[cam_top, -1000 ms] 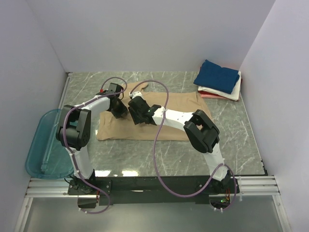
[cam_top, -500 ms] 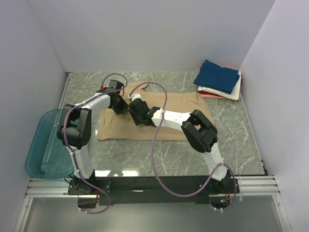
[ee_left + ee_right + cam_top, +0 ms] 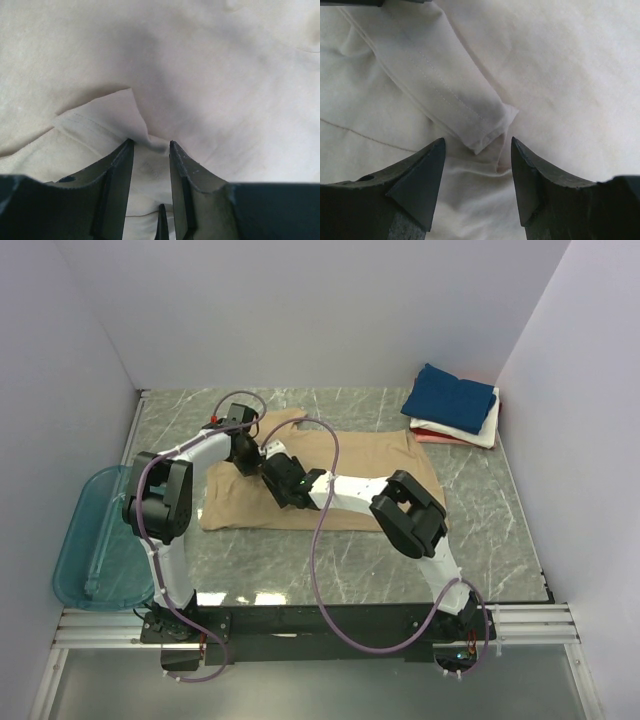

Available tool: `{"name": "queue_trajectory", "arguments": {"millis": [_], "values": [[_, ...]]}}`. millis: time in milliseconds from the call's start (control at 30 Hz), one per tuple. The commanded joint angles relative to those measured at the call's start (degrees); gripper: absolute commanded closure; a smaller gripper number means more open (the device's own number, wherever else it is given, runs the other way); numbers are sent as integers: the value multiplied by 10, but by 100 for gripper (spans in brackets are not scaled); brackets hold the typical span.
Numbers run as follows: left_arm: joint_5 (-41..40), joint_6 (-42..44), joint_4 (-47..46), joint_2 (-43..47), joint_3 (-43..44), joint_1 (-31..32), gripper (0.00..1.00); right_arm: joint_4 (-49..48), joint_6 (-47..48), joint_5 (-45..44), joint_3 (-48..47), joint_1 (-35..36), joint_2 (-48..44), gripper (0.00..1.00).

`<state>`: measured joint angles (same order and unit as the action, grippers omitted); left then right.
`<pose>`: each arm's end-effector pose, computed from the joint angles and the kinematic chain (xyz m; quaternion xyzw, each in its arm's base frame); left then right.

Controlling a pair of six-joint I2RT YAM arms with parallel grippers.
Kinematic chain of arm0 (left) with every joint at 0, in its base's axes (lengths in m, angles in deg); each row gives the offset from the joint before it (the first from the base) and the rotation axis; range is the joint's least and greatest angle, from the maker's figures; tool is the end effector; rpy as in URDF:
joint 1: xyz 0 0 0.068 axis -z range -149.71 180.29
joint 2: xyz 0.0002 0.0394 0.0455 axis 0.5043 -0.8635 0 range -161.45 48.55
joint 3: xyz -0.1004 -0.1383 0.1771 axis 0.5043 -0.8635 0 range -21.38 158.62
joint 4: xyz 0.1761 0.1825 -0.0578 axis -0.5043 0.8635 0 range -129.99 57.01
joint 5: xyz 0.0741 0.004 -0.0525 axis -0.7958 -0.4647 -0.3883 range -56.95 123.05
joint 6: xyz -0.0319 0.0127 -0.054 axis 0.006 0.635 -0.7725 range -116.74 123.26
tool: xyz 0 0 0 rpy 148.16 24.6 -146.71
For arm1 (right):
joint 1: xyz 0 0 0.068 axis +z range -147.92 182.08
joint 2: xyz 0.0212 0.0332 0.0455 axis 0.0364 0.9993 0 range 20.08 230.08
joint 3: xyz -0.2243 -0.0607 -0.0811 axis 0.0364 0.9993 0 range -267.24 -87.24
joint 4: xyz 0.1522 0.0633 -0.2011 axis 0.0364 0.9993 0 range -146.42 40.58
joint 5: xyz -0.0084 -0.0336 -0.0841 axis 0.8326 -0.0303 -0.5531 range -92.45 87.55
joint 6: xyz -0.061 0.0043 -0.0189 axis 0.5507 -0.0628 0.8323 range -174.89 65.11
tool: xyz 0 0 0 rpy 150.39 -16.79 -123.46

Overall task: Fold and stack the t-shirts
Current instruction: Fold the tshirt

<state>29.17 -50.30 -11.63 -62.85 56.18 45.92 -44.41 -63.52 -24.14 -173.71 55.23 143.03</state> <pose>0.3857 -0.1044 0.1385 -0.3230 0.9149 -0.1093 0.2163 0.2903 0.3568 0.1254 -0.2862 0.8752 0.0276 0.3890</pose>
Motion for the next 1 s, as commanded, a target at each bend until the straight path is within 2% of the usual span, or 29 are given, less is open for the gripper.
{"name": "queue_trajectory", "arguments": {"millis": [0, 467, 733, 967], "values": [[6, 14, 3, 4, 33, 2, 60, -1, 12, -33, -35, 2, 23, 38], [1, 36, 21, 50, 42, -3, 59, 19, 18, -75, -90, -16, 48, 41], [-6, 42, 28, 106, 19, -13, 59, 28, -2, -29, -115, -56, 49, 41], [-9, 38, 23, 167, -35, -16, 59, 55, -17, 9, -167, -76, 77, 42]]}}
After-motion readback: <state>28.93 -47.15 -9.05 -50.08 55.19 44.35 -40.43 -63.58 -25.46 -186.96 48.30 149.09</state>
